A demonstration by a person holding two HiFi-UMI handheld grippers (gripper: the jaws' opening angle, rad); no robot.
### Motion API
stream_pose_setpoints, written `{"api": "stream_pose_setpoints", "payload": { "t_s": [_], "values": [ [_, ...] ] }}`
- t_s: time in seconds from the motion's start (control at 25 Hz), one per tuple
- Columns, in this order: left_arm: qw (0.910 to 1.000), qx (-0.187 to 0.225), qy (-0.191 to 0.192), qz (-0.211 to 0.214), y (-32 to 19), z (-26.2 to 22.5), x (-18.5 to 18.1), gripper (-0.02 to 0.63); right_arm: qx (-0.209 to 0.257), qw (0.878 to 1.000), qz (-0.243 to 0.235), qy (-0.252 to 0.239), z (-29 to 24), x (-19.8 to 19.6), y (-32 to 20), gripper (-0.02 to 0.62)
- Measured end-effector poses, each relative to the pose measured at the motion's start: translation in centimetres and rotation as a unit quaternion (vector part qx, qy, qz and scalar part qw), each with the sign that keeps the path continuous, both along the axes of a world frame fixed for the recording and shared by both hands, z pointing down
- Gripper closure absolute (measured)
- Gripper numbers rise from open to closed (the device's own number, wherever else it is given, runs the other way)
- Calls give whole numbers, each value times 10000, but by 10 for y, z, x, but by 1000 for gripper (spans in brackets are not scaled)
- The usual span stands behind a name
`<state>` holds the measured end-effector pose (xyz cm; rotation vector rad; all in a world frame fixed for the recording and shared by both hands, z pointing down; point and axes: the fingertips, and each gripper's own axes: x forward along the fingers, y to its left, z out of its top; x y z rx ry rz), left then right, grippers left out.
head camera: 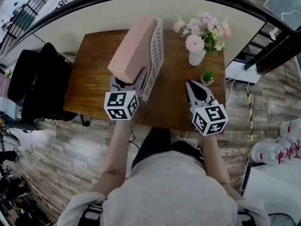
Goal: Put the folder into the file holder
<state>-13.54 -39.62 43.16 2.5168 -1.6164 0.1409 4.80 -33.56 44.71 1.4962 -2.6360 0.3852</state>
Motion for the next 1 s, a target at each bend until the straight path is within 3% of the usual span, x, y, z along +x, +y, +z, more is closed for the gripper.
{"api": "stream_pose_setpoints", "payload": {
  "t_s": [0.32, 0.68, 1.0],
  "values": [
    [9987, -264, 336, -264, 7, -3, -4, 241, 12, 10000, 56, 16, -3, 6, 16, 586],
    [9973, -128, 576, -428, 24, -20, -5, 219, 146, 9999, 15, 1, -12, 5, 29, 586],
    [9931, -263, 921, -679, 52, -22, -9, 221, 276, 9996, -80, 8, -24, 0, 31, 586]
  ]
}}
